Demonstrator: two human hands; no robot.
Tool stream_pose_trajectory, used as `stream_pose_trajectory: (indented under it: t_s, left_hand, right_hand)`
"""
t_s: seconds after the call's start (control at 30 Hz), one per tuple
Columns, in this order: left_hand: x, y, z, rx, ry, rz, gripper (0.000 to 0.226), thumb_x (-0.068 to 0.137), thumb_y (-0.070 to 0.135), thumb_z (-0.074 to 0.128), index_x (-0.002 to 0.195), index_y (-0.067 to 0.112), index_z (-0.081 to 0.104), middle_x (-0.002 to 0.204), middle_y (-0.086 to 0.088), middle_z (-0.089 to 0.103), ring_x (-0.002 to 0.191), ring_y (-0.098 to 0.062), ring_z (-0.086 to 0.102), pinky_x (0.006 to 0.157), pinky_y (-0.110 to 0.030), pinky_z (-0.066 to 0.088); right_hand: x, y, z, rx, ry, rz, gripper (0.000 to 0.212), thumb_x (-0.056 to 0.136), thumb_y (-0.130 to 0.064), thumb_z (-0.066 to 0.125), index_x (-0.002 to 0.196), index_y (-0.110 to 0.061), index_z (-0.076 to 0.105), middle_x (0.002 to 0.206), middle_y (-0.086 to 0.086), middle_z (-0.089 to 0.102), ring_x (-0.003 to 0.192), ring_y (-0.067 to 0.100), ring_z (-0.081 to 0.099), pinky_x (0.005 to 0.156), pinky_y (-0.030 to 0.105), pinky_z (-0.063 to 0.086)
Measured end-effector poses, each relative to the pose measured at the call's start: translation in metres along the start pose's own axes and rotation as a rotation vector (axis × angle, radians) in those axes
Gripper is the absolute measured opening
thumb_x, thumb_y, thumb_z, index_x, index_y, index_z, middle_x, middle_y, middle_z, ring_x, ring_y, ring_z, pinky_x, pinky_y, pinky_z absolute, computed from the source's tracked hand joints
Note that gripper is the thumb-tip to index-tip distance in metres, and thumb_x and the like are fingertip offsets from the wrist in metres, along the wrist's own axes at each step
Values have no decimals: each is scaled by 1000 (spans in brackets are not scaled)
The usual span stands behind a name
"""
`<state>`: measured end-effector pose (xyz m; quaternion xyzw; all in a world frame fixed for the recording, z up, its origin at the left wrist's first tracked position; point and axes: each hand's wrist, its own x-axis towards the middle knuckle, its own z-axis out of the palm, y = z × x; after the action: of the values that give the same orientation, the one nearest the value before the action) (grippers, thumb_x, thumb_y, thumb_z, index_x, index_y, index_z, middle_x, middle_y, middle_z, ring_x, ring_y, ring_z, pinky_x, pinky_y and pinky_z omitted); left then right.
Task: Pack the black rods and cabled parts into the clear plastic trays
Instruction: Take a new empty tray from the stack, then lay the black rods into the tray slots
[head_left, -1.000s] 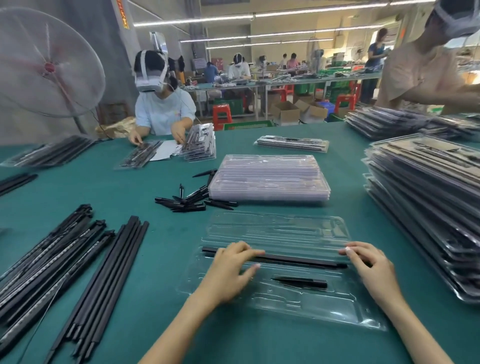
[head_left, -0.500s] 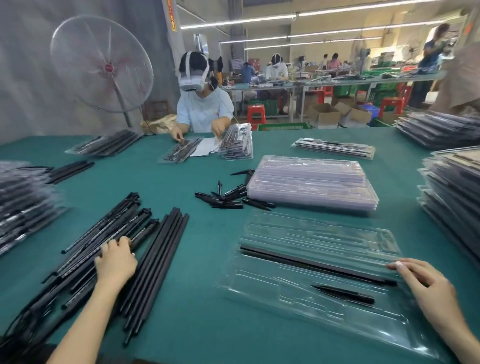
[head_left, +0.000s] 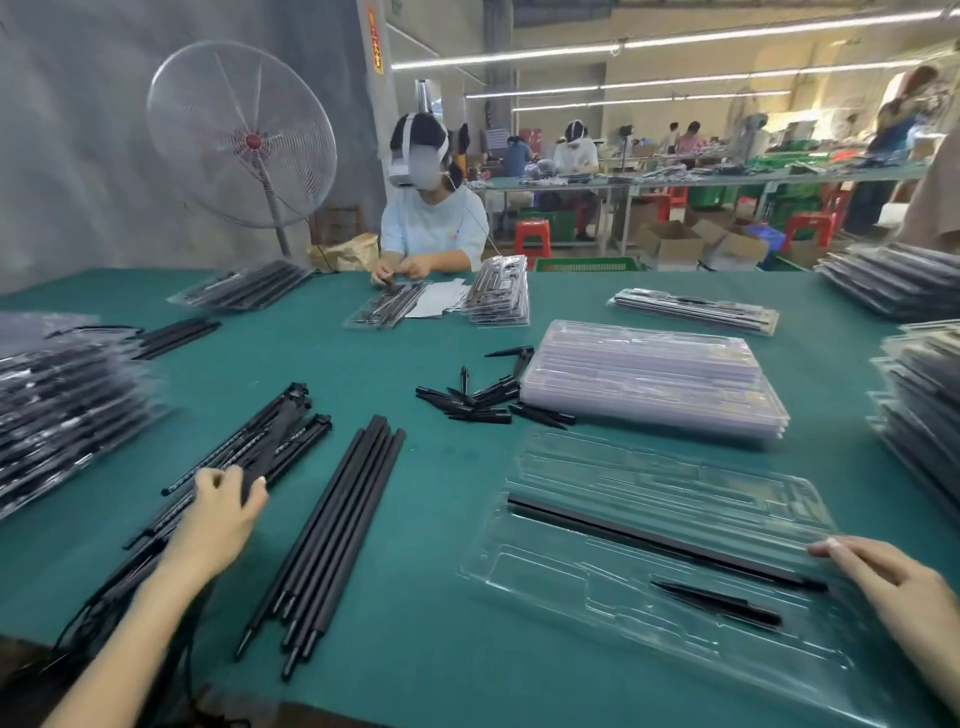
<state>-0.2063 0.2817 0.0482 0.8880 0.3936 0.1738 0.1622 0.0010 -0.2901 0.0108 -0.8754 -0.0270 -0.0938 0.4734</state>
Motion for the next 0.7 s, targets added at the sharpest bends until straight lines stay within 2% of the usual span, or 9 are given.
stream_pose_trajectory:
  t_s: [0.1, 0.17, 0.23, 0.3, 0.4, 0.47, 0.53, 0.63, 0.7]
  left_hand:
    - [-15, 2, -32, -458, -80, -35, 25, 100, 27, 44, 89, 4, 46, 80, -19, 67, 46, -30, 63, 45, -28, 51]
    - [-28, 13, -56, -647, -203, -2, 36, 93, 38, 54, 84, 5, 43, 69, -12, 63, 33, -25, 51, 36, -22, 41]
    - [-44, 36, -76, -834, -375, 75, 55, 77, 52, 70, 77, 5, 39, 52, -7, 50, 28, -17, 35, 36, -17, 32]
    - [-66, 72, -92, -934, -545, 197, 60, 67, 56, 77, 66, 11, 38, 40, -2, 35, 28, -11, 25, 36, -16, 27]
    - [-101, 134, -98, -1153, -628, 344, 60, 69, 48, 75, 65, 1, 40, 44, -7, 20, 28, -10, 22, 35, -14, 25]
    - [-119, 174, -96, -1310, -610, 415, 60, 72, 41, 72, 79, -10, 42, 54, -12, 13, 27, -8, 23, 34, -14, 25]
    - [-130, 208, -96, -1424, -545, 483, 42, 81, 32, 64, 89, -4, 46, 58, -11, 15, 28, -6, 25, 34, -14, 24]
    - [-132, 241, -104, -1498, -439, 542, 19, 88, 30, 52, 86, 14, 41, 58, -1, 21, 31, -5, 27, 36, -17, 24]
    - [-126, 250, -109, -1554, -388, 565, 23, 92, 29, 48, 76, 15, 39, 56, 2, 26, 34, -6, 29, 39, -18, 26]
  right_hand:
    - [5, -21, -5, -223, 68, -52, 12, 91, -22, 61, 97, -18, 71, 107, 12, 69, 103, 32, 56, 93, 42, 42]
    - [2, -47, 0, -292, 143, -166, 16, 91, -17, 62, 104, -13, 69, 110, 17, 66, 109, 37, 50, 97, 49, 38]
    - [-12, -85, 14, -211, 106, -306, 17, 89, -14, 63, 105, -12, 68, 110, 14, 67, 109, 29, 50, 96, 44, 37]
    - [-39, -127, 34, -1, -71, -373, 14, 89, -18, 63, 102, -20, 67, 108, 2, 69, 100, 9, 55, 93, 34, 42]
    - [-96, -180, 71, 431, -622, -299, 27, 90, -42, 58, 114, -30, 61, 110, -12, 68, 107, 7, 61, 89, 17, 47]
    - [-130, -201, 97, 579, -940, -363, 54, 88, -58, 53, 133, -28, 47, 128, -12, 59, 122, 8, 52, 97, 17, 42]
    - [-159, -213, 118, 671, -1213, -425, 67, 87, -64, 48, 140, -24, 37, 140, -4, 49, 133, 11, 42, 110, 25, 34]
    - [-177, -218, 122, 699, -1396, -408, 43, 94, -42, 48, 128, -15, 53, 108, 17, 62, 105, 22, 56, 99, 32, 41]
    - [-167, -211, 107, 690, -1317, -355, 22, 96, -34, 54, 100, -17, 66, 70, 3, 63, 69, 13, 58, 73, 24, 47]
